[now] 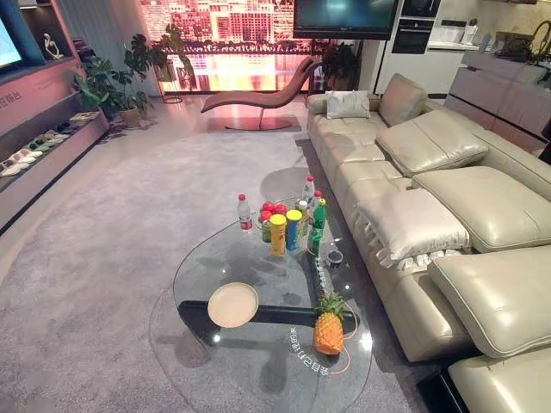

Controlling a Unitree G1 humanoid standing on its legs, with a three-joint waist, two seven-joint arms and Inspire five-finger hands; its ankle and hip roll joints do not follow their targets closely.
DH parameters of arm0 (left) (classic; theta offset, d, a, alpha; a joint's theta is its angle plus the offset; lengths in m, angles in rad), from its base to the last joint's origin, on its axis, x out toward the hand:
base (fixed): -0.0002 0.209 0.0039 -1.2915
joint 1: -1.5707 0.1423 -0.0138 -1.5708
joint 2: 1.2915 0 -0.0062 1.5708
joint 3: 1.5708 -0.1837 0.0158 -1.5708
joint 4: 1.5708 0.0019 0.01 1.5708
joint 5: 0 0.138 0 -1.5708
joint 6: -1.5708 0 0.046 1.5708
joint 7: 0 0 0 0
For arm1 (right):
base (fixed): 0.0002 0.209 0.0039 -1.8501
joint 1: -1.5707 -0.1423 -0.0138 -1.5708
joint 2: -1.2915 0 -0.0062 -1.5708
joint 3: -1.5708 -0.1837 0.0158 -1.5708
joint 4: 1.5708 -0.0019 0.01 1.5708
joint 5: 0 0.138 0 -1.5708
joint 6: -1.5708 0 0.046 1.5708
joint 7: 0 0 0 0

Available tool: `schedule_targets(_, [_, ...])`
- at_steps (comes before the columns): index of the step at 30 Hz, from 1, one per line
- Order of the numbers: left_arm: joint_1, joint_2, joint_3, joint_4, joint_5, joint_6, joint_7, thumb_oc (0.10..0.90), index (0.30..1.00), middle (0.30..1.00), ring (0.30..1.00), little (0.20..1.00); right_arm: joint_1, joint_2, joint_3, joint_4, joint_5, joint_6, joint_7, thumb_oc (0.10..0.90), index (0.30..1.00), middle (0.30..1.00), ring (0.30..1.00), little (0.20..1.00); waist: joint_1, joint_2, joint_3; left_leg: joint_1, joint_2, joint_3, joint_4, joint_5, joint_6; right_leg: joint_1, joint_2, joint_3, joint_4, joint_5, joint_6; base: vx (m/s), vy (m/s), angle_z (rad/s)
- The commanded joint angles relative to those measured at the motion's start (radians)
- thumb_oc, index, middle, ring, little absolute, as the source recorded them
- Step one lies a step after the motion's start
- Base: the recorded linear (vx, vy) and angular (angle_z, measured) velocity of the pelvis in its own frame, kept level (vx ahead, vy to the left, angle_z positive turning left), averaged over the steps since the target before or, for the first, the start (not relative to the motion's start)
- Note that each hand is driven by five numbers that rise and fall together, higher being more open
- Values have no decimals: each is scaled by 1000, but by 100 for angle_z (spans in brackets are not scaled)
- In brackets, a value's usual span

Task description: Pick up the fruit to the plate

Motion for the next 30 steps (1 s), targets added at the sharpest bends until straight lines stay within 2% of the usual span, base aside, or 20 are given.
schedule_targets(1, [-126, -62, -11, 23, -8, -15, -18, 800, 900, 900, 900, 900, -92, -11, 22, 31, 8, 3, 1, 800, 900, 900, 900, 900, 9, 22, 70, 67, 82, 50, 6, -13, -44, 35, -77, -54, 4, 34, 47, 77, 68, -7])
schedule_targets(7, [-124, -63, -9, 21, -17, -34, -24, 800, 900, 900, 900, 900, -91, -12, 18, 30, 11, 4, 3, 800, 900, 900, 900, 900, 9, 24, 70, 70, 83, 51, 6, -13, -44, 39, -76, -54, 4, 34, 47, 0, 0, 0])
schedule_targets(30, [-121, -66, -12, 20, -22, -18, -28, 800, 900, 900, 900, 900, -87, -9, 18, 30, 18, 5, -2, 800, 900, 900, 900, 900, 7, 26, 72, 71, 78, 48, 6, -16, -41, 40, -76, -51, 4, 32, 46, 0, 0, 0])
